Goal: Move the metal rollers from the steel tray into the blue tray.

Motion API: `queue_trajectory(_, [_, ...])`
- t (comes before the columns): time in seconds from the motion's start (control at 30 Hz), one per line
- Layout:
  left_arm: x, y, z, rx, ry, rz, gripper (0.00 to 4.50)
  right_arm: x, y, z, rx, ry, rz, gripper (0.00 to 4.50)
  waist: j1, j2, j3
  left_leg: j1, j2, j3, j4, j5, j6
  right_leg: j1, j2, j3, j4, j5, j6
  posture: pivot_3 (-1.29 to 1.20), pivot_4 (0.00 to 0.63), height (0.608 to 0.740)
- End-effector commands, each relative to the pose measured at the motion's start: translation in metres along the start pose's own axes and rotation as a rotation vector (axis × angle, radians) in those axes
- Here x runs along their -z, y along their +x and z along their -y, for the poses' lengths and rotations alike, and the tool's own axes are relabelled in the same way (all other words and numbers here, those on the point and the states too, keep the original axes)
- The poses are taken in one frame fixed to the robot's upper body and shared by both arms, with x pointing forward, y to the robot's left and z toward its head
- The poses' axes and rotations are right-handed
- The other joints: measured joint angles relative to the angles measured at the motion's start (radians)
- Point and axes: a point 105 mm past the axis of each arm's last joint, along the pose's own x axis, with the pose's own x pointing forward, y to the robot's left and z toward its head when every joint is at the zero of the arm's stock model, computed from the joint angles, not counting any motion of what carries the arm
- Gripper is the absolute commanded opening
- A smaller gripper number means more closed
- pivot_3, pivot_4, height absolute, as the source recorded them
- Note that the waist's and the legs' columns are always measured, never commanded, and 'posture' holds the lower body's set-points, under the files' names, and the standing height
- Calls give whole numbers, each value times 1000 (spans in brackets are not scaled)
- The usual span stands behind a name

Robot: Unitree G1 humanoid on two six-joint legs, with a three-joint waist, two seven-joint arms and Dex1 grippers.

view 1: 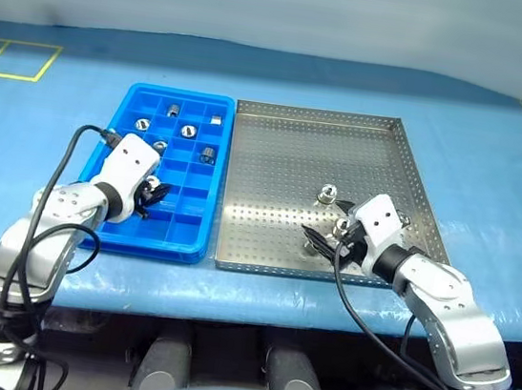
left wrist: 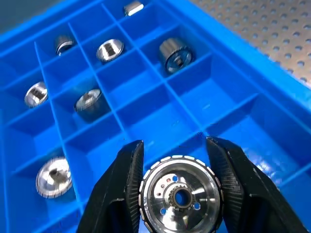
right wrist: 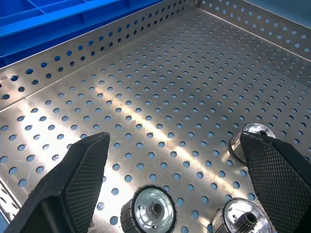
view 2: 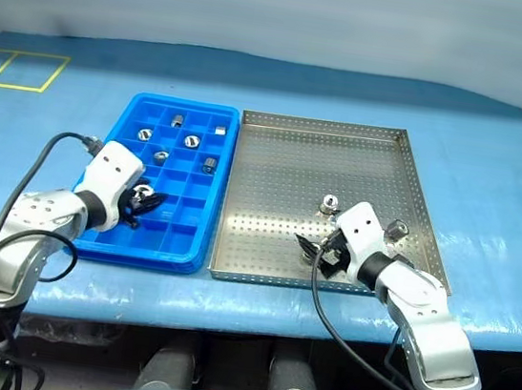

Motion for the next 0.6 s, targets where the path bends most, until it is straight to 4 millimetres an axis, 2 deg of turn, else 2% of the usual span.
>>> queue_trajectory(0.03, [1,-21,-18,-142,-22,13,2030,-12,-3,-8,-111,31,72,4500,4,0,0,0,0,0,0,0,0,0,0,0,0,0,0,92,150,740])
queue_trajectory(0.2, [14,-29,-29,-237,-54,-35,2030,-26,-2,-32,-282,47,138,4500,21,0,0,0,0,0,-1,0,0,0,0,-1,0,0,0,127,150,740])
queue_trajectory(0.6, [39,-41,-26,-257,-50,-122,2030,-23,9,-26,-251,-3,110,4500,49,0,0,-1,0,-1,-1,0,-1,0,-1,-3,-1,-1,-1,168,150,740])
